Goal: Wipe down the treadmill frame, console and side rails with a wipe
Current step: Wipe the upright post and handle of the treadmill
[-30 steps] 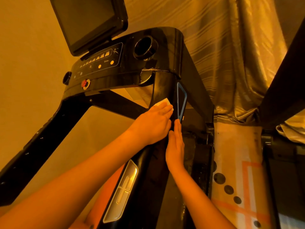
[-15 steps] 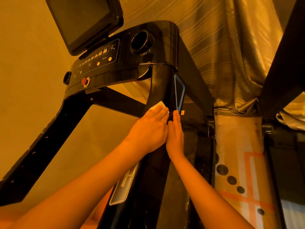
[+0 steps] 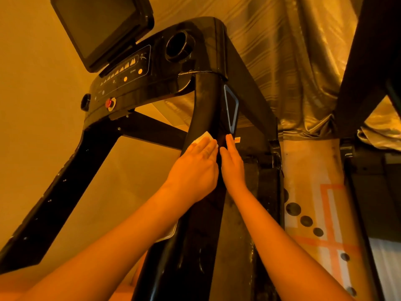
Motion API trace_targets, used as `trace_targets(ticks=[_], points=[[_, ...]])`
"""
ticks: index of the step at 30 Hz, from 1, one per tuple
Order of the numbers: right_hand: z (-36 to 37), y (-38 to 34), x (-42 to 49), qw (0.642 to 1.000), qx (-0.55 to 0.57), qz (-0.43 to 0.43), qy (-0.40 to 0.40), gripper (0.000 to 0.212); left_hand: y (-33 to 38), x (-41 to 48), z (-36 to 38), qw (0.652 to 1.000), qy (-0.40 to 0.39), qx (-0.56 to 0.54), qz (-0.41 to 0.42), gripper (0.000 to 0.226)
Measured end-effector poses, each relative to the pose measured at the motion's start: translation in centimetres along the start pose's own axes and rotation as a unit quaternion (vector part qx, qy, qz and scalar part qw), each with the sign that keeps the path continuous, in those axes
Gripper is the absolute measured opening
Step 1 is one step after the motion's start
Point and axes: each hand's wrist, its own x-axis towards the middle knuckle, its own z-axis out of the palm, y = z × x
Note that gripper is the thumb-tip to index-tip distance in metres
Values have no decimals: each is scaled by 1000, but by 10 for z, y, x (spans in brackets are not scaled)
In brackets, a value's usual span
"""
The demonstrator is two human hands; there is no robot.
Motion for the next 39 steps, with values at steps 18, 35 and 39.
trace_targets(ticks=[18,35,39], points=[[20,21,-101,998,-28,-60,-8,47,23,-60,21,999,-14,37,-22,57],[21,20,-102,999,-18,-50,1,49,49,-139,31,998,-19,46,-43,61],[21,20,-102,998,-27,-54,5,49,55,-150,33,996,-21,64,-57,60]])
